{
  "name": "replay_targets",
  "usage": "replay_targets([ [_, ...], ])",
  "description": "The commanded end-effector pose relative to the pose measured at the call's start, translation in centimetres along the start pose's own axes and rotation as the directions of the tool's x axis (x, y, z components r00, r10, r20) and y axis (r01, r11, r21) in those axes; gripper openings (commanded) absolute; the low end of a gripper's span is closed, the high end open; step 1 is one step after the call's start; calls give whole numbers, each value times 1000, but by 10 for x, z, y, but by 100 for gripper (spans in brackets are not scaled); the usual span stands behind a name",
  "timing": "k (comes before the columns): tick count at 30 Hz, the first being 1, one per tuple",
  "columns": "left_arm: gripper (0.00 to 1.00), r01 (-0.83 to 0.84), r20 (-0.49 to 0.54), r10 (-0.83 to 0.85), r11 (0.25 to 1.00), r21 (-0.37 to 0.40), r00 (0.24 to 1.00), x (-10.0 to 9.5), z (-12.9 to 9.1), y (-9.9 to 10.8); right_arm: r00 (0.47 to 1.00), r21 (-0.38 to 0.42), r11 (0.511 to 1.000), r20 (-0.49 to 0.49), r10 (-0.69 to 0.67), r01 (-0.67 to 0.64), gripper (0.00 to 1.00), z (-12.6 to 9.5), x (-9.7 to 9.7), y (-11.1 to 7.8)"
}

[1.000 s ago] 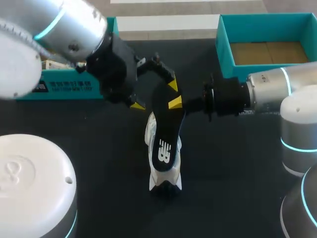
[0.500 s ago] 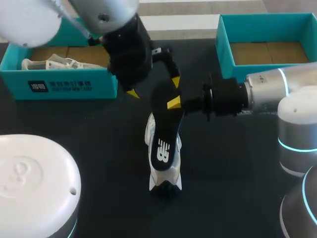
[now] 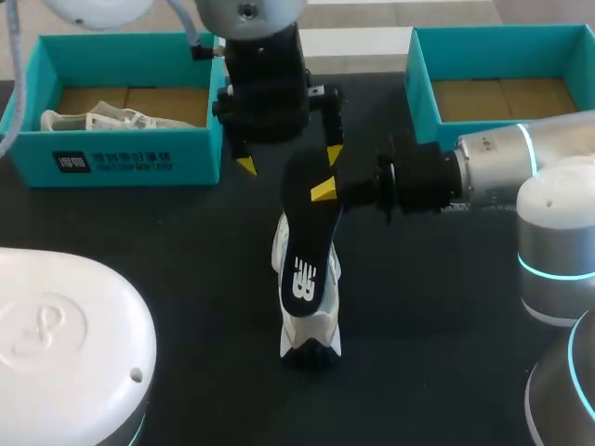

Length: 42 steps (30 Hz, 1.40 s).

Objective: Take the shoe out of the shoebox, open the shoe tongue, remove and reinsert the insole, then place the shoe into the shoebox

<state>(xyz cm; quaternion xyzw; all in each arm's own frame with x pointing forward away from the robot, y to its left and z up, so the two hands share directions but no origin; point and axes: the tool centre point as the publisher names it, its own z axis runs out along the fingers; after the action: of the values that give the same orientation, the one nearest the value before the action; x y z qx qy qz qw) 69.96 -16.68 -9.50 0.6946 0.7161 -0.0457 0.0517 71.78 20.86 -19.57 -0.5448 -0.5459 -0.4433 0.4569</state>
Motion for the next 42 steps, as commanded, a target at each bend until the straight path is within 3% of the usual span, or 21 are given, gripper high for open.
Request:
replay_targets([
  [1,100,0,-46,0,1000,0,999,-3,0,1,1000,6,1000,5,3,-3,0,4,0,1],
  [42,100,0,-46,0,1000,0,999,-3,0,1,1000,12,1000,-1,-23,23,0,-10,0,1],
])
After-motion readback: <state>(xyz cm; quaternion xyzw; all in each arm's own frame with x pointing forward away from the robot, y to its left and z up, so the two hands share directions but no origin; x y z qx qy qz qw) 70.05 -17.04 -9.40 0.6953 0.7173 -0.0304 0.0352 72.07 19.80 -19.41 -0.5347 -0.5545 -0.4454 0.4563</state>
